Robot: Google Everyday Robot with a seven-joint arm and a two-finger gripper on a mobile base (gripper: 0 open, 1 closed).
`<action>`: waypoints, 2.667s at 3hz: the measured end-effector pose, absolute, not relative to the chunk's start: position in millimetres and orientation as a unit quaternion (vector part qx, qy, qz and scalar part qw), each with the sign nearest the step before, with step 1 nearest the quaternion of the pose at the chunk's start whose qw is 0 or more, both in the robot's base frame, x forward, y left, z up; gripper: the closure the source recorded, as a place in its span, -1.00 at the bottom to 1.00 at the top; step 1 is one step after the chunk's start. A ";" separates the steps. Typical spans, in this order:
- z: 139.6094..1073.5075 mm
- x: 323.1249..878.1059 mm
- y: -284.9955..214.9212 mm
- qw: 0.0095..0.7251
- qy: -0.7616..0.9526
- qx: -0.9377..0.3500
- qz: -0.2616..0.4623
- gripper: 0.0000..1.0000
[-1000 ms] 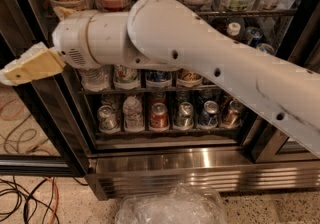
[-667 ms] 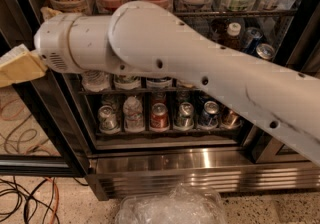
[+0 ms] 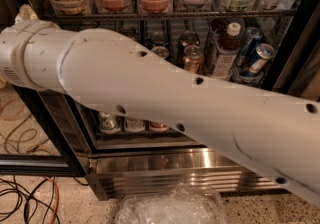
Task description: Pick orange can from top shelf of fridge
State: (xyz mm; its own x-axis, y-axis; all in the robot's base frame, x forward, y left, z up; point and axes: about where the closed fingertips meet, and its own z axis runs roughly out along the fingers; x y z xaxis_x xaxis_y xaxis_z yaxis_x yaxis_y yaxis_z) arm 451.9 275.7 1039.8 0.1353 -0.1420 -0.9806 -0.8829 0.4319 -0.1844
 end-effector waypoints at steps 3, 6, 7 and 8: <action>1030.5 430.8 275.8 0.622 0.617 -0.388 0.286 -1.00; 985.7 409.2 257.1 0.645 0.655 -0.325 0.222 -1.00; 985.7 409.2 257.1 0.645 0.655 -0.325 0.222 -1.00; 985.7 409.2 257.1 0.645 0.655 -0.325 0.222 -1.00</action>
Offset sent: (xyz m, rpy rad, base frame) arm -0.0019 -0.0041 -0.0064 0.0178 0.0588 -0.0967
